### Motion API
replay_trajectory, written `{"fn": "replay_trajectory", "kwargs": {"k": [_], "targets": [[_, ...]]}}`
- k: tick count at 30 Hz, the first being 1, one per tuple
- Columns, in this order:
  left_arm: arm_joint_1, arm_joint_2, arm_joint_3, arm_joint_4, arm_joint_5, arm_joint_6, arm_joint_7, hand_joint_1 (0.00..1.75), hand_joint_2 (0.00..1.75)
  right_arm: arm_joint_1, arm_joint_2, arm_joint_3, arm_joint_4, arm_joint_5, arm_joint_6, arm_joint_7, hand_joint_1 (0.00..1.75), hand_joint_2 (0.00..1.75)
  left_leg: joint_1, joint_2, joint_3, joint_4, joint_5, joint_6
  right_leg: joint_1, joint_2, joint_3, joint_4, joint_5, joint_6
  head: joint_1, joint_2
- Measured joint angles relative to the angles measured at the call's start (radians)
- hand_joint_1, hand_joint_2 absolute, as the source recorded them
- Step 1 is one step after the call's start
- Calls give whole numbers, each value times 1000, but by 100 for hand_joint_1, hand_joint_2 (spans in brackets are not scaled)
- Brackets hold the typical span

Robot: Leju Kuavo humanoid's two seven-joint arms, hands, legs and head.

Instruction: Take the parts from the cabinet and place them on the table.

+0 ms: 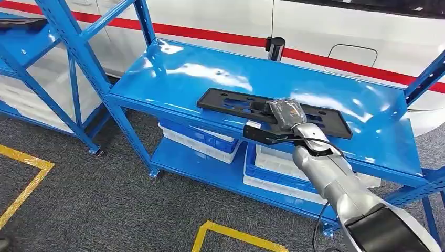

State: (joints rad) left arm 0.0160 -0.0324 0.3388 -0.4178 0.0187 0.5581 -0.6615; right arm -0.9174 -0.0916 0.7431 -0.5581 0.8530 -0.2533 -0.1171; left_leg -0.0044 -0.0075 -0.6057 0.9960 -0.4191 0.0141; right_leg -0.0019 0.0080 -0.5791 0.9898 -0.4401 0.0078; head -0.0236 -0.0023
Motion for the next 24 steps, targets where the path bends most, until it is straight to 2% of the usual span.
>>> {"fn": "replay_trajectory", "kwargs": {"k": [4, 8, 20, 22, 24], "targets": [[6, -11, 2, -37, -18, 0, 0, 0, 175, -1, -1, 0, -2, -13, -5, -29, 147, 175, -3, 0, 0, 0, -1, 6, -2, 0, 2, -3, 2, 4, 0, 0], [9, -13, 1, -57, -25, 17, 0, 0, 175, -3, -3, 1, -18, -17, -4, -40, 147, 175, -3, 0, -1, 1, -1, 7, -2, 0, 2, -4, 3, 5, 0, 0], [-3, -12, 6, -43, -9, 1, 0, 0, 175, -7, -13, 4, -68, -41, 0, -40, 147, 175, 2, 0, -1, 1, -1, 6, -4, 0, -1, -4, 2, 4, 0, 0], [-12, -11, 11, -25, -10, -11, 0, 0, 175, -7, -17, 3, -81, -74, 2, -61, 147, 175, 2, 0, -1, 1, -1, 6, -4, 0, -2, -4, 2, 4, 0, 0], [-22, -4, 10, 1, -17, -32, 1, 0, 175, -1, -23, -5, -114, -159, 29, -132, 147, 175, 4, 0, -1, 1, -1, 6, -4, 0, -2, -4, 2, 4, 0, 0]]}}
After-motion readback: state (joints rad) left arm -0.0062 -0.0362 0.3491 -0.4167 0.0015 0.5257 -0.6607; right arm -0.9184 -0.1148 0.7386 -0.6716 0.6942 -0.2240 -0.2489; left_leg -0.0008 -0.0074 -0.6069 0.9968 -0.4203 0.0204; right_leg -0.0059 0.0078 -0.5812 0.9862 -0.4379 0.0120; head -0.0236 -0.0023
